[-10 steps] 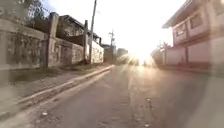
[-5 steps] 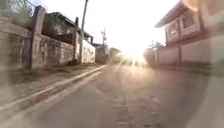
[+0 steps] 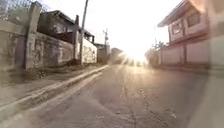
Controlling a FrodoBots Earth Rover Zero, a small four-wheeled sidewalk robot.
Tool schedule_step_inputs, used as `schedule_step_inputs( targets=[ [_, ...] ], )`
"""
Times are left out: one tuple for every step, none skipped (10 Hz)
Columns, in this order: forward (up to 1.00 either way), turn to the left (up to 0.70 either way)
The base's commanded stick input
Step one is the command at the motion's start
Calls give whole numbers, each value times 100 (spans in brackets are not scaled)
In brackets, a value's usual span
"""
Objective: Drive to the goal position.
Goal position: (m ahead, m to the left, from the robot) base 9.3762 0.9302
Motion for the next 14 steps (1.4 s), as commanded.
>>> schedule_step_inputs(
  targets=[
    [100, 0],
    [100, 0],
    [100, 0],
    [100, 0],
    [100, 0],
    [100, 0],
    [100, 0],
    [100, 0],
    [100, 0],
    [100, 0],
    [100, 0],
    [100, 0],
    [100, 0],
    [100, 0]
  ],
)
